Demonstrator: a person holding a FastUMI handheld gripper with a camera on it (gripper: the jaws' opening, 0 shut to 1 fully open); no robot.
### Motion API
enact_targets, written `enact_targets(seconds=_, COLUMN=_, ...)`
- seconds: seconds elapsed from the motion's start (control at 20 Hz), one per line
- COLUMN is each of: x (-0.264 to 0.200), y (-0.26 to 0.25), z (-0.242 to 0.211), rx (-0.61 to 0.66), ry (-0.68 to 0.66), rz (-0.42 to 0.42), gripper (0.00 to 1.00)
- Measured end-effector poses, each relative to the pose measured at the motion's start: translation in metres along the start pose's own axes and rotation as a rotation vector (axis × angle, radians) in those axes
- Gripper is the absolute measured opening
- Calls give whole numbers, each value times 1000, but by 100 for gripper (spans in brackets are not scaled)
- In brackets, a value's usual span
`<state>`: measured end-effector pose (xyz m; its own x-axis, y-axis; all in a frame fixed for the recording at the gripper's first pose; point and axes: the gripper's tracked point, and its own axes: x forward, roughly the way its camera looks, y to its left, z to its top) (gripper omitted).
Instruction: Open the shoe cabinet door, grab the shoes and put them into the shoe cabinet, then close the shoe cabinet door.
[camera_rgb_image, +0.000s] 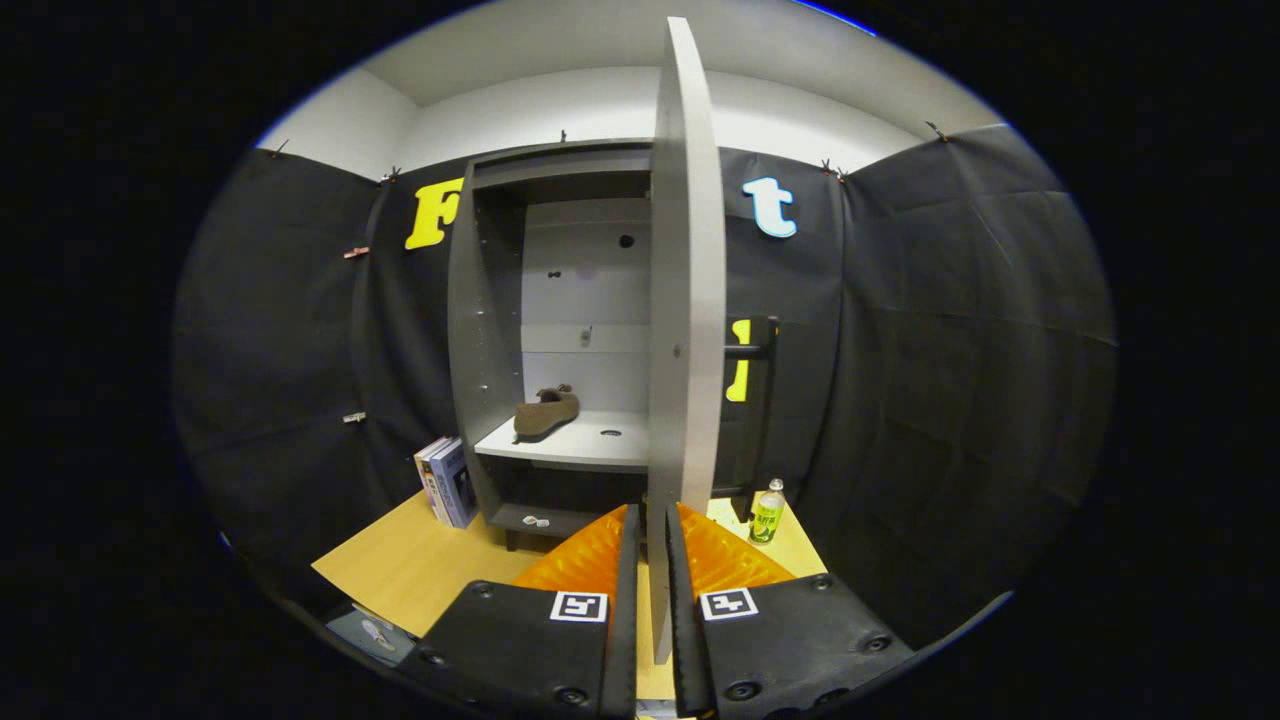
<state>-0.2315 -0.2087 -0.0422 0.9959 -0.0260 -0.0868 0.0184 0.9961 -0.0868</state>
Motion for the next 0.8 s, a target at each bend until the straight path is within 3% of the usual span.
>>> enact_targets(seconds=0.25, x=12, y=47, z=1, rx=-9, ry=-10, rz=63, gripper=18)
enact_targets(seconds=0.8, x=55, y=122, z=19, rx=28, ry=-46, rz=32, gripper=18)
